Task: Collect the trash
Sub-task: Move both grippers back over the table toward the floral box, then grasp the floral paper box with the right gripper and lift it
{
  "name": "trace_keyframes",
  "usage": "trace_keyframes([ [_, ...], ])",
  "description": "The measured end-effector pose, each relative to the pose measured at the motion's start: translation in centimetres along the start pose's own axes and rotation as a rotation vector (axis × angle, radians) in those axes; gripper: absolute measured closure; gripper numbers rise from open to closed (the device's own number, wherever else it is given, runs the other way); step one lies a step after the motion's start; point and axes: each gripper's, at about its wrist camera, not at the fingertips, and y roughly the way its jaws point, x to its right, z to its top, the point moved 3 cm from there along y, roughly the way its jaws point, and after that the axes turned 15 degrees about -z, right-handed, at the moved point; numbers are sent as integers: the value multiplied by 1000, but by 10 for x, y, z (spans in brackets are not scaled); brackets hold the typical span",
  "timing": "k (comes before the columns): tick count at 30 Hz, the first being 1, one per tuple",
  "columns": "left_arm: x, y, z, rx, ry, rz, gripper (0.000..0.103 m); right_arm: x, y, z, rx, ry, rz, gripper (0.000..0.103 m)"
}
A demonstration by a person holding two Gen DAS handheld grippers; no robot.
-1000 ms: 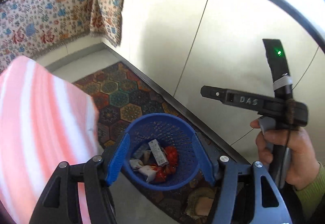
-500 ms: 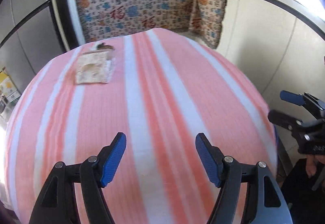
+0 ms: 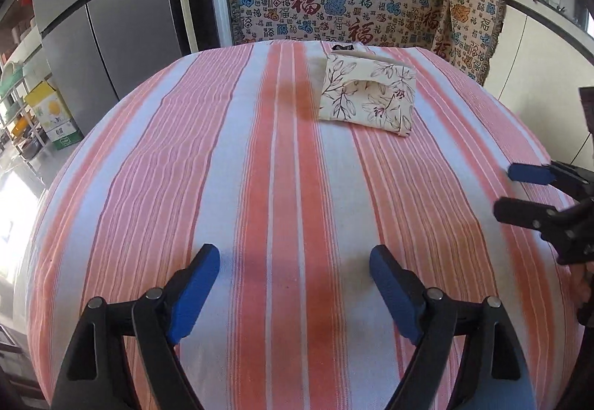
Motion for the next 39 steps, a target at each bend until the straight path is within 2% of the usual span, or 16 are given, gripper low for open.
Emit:
trace_keyframes([
  [3,3,4,2,-7,11,12,15,-9,20,20,3,-55,7,0],
  [9,-1,6,3,-7,0,11,13,-28,50,61,10,-148,41,0],
  [11,-1,6,3,-6,-1,9,13,-35,57,72,14,-160,79,0],
  [17,0,8,4,-6,-2,7,13,-50,68,91,29,-167,122,0],
  [18,0,8,4,-6,-2,7,13,-51,68,93,31,-161,134,1],
  [20,0,8,4,-5,-2,7,13,-51,65,93,37,-150,146,12],
  [22,0,8,4,-6,-2,7,13,-49,61,91,43,-131,167,37],
  [27,0,8,4,-6,-2,7,13,-32,37,74,51,-57,151,55],
  [34,0,8,4,-6,-2,7,13,8,-10,25,62,37,75,56],
  [39,0,8,6,-4,-7,9,13,40,-48,-15,55,133,-12,56],
])
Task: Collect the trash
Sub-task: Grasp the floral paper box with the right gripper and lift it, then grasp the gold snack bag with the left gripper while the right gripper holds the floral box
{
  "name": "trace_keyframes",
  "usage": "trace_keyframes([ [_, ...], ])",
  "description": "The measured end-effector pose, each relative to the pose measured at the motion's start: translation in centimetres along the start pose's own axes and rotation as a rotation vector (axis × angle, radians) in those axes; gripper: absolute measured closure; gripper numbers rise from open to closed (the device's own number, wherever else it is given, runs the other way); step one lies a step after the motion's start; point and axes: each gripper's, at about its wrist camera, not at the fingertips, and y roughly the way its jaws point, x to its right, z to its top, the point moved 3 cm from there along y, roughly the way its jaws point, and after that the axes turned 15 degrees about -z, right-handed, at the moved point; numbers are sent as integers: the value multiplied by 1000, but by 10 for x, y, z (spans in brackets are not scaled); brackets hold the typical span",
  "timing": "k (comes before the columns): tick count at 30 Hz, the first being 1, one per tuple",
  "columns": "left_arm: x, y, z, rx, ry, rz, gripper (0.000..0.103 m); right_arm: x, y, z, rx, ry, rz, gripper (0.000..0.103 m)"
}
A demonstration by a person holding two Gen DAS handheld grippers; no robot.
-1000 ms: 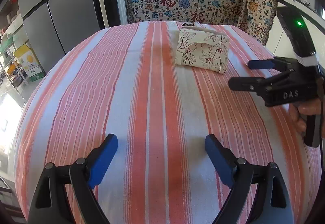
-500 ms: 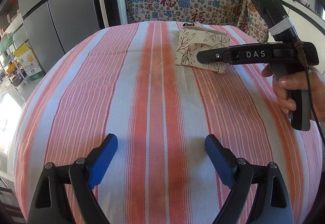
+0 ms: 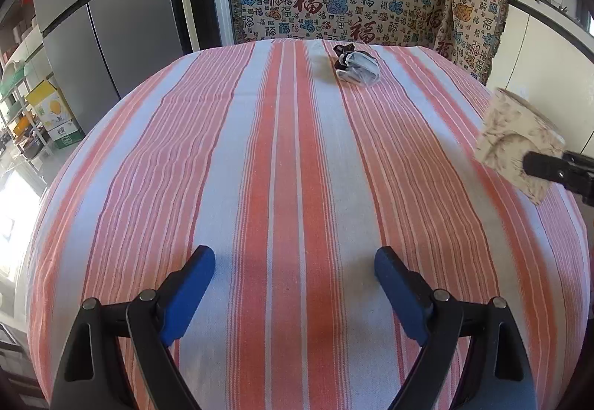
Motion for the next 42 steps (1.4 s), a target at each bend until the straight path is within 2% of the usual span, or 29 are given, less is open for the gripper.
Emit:
trace_keyframes([
  [3,5,5,8,8,0,-44,13,11,-14,-23,-16,49,-38,56],
  [5,13,16,21,2,29,-75,13,13,-18,-36,-13,76,-33,56],
  [11,32,70,87,-1,109,-118,13,12,-18,-58,-7,134,-10,56],
  [17,22,123,149,-3,51,-108,13,21,-14,-63,-6,198,22,55],
  [22,22,142,173,-1,42,-108,15,20,-14,-64,-7,199,20,55],
  [23,24,142,174,-3,49,-117,15,21,-15,-65,-7,205,27,55],
  [24,27,142,174,-1,60,-132,31,22,-15,-66,-6,210,33,55],
  [25,29,140,173,7,70,-142,56,23,-16,-67,-6,212,36,55],
  [28,34,130,166,20,83,-169,58,22,-17,-68,-5,210,32,55],
  [31,38,111,147,17,87,-142,58,26,-17,-68,-18,267,37,56],
  [36,44,58,86,0,75,-93,58,34,-8,-55,-81,429,90,55],
  [39,44,25,50,4,40,-101,58,28,0,-40,-82,439,95,52],
  [42,48,-5,23,33,8,-116,53,16,-2,-34,-41,329,33,14],
])
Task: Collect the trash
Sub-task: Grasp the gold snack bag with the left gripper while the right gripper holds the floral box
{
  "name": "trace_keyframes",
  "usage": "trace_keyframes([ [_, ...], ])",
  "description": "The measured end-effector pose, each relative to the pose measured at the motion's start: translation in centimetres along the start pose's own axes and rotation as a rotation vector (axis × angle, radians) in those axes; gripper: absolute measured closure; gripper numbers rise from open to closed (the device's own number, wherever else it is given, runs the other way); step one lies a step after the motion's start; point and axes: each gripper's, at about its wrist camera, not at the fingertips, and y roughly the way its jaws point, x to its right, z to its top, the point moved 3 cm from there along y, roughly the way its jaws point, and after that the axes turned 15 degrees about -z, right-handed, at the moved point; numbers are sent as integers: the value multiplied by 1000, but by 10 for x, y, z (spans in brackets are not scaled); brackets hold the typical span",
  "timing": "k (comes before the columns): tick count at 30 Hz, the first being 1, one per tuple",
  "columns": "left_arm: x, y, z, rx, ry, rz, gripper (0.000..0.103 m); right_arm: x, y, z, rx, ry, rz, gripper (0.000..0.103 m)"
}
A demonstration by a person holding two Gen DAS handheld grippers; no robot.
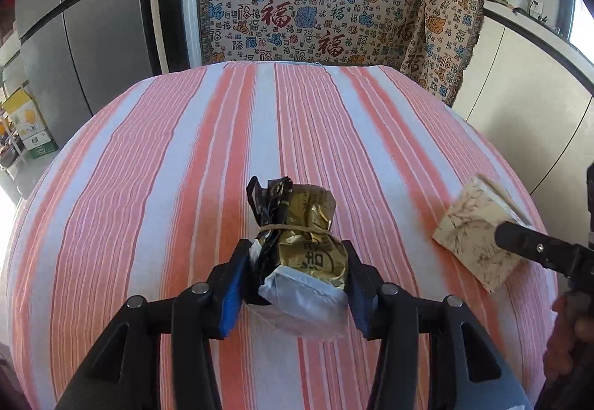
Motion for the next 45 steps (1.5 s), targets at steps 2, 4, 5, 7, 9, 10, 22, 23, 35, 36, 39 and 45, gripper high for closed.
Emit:
trace_keyframes([
  [2,5,-11,-12,13,-17,6,50,-5,-4,-7,34,-113,-84,10],
  [4,7,-14,-23,0,-28,5,20,-7,-7,-17,47,-200,-129,8],
  [5,7,-14,-28,1,-25,16,17,-7,-7,-22,45,-236,-144,6],
  [7,6,-7,-34,-12,-11,48,17,-11,-6,-29,41,-307,-176,5],
  [9,5,2,-37,-45,5,86,17,-19,-4,-36,40,-384,-220,5],
  [10,7,3,-37,-50,14,91,16,-22,-2,-39,37,-413,-244,4],
  [22,2,5,-38,-55,17,99,11,-27,4,-42,26,-425,-277,0],
  [23,2,5,-38,-55,18,99,11,-27,4,-42,26,-425,-276,0],
  [35,0,5,-38,-53,22,93,11,-27,5,-42,26,-424,-276,0],
  [36,-1,5,-38,-53,21,92,11,-27,5,-42,26,-424,-276,0],
  [39,2,4,-38,-52,20,66,11,-26,4,-42,24,-424,-269,0],
  [45,-21,-27,-47,-20,-18,-207,11,-19,-11,-41,-41,-439,-153,1],
])
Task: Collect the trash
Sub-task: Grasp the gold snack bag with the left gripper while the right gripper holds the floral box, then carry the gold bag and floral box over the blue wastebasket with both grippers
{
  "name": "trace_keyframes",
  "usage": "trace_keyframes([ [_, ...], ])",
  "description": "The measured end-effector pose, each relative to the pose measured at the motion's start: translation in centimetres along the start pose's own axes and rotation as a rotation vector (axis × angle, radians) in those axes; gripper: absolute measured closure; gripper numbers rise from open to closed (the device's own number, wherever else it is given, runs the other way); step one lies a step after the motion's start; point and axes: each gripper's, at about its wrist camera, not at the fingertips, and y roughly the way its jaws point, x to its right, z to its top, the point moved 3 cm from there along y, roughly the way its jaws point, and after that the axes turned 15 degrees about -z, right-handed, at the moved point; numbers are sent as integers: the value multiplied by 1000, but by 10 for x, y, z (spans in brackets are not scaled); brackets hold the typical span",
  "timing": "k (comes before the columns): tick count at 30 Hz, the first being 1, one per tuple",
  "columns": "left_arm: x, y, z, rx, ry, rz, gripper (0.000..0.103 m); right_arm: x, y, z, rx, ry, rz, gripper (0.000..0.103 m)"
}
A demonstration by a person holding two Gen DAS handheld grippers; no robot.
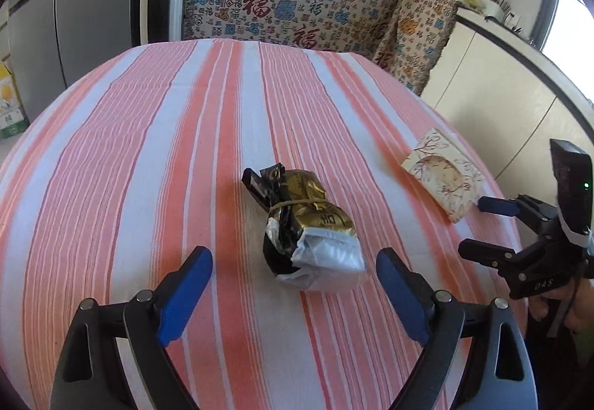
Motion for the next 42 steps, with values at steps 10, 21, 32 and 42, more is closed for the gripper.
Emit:
trace_keyframes([
  [10,13,20,22,-49,25,-14,12,20,8,57,-76,25,139,15],
  [21,27,30,25,-65,98,61,58,34,10,53,-127,96,172,63],
  [32,140,49,39,-58,216,-113,58,124,-68,12,7,273,81,63],
  [42,315,134,24,-186,355,-375,58,279,-95,-101,-59,510,-224,63],
])
